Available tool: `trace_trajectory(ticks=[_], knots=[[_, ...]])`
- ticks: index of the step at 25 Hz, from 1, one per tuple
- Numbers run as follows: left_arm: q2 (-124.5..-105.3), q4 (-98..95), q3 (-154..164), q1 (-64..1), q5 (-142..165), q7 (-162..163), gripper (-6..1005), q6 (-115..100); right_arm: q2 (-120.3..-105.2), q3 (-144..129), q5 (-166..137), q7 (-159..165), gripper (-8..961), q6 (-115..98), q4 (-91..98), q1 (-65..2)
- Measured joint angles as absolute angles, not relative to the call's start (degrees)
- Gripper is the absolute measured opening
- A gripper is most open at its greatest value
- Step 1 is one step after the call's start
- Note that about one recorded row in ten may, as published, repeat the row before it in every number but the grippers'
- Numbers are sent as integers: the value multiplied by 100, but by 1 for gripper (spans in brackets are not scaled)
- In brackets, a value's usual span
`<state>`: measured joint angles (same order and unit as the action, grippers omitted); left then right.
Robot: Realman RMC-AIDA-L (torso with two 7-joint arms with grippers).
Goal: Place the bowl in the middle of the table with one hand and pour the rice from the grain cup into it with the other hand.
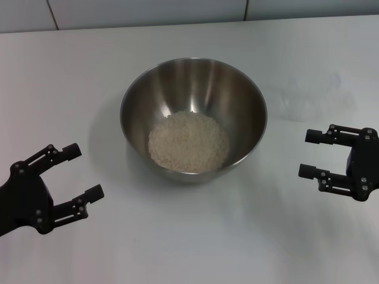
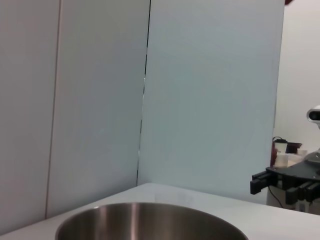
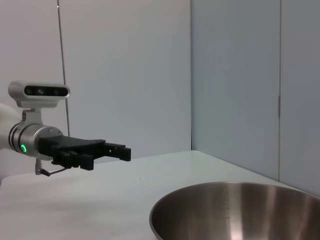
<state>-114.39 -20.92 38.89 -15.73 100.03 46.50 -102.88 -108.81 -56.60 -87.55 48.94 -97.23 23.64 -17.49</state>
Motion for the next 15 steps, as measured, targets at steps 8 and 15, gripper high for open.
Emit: trace_trajectory(ticks=[8, 15], knots=[[-11438, -2092, 3893, -1552, 10047, 4650, 870, -10279, -10890, -5660, -8750, 4881, 647, -9734, 2373, -1749], [-11442, -2092, 3894, -1557, 10063, 4649, 870, -10274, -10890, -5660, -8754, 4878, 647, -9722, 2373, -1744]])
